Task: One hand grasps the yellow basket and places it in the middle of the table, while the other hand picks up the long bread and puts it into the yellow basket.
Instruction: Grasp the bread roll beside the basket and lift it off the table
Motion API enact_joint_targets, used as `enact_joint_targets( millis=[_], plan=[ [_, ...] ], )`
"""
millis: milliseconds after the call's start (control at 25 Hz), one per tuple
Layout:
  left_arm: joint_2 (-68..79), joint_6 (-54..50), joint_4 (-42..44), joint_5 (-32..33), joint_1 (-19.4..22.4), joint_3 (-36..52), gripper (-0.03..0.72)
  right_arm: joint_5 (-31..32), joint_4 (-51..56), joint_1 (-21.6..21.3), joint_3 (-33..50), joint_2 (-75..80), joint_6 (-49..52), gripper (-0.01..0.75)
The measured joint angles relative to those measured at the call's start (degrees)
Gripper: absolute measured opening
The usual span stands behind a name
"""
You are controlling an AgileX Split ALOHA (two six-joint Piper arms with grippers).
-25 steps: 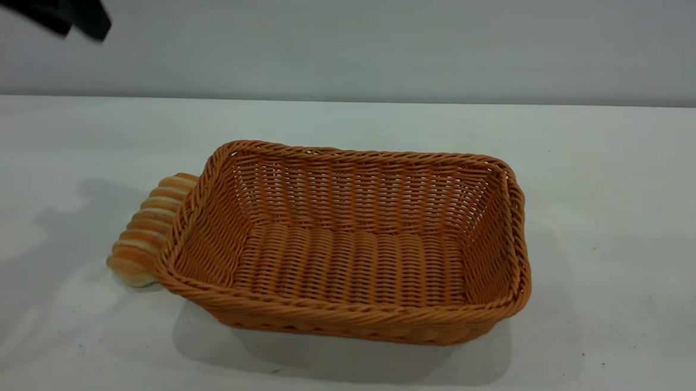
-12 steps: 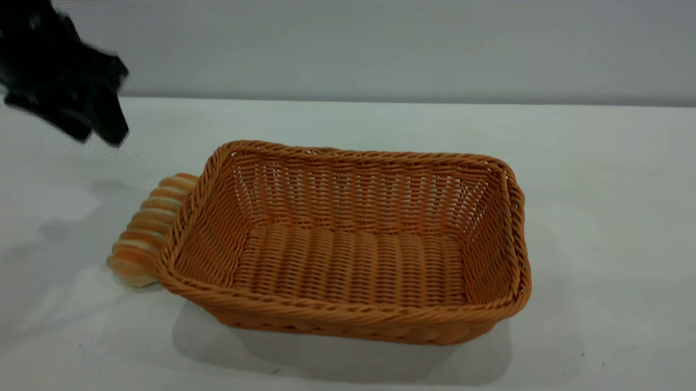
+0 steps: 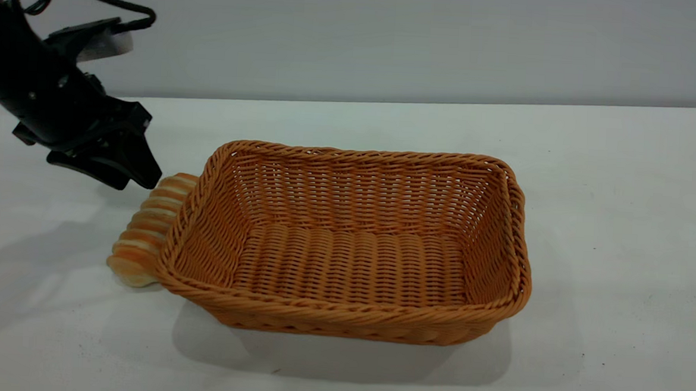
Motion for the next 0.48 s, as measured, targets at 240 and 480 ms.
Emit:
enact_joint_targets(
  millis=[240,480],
  plan=[
    [1.4,1.8,-1.1,-0.7,0.7,-0.4,0.449,-1.0,1.6,0.0,0.2,0.0,-0.1,0.423],
    [4.3,2.0,-1.3,-0.9,0.7,-0.4,0.449,-1.0,2.0,0.0,0.2,0.0,-0.1,0.423]
  ],
)
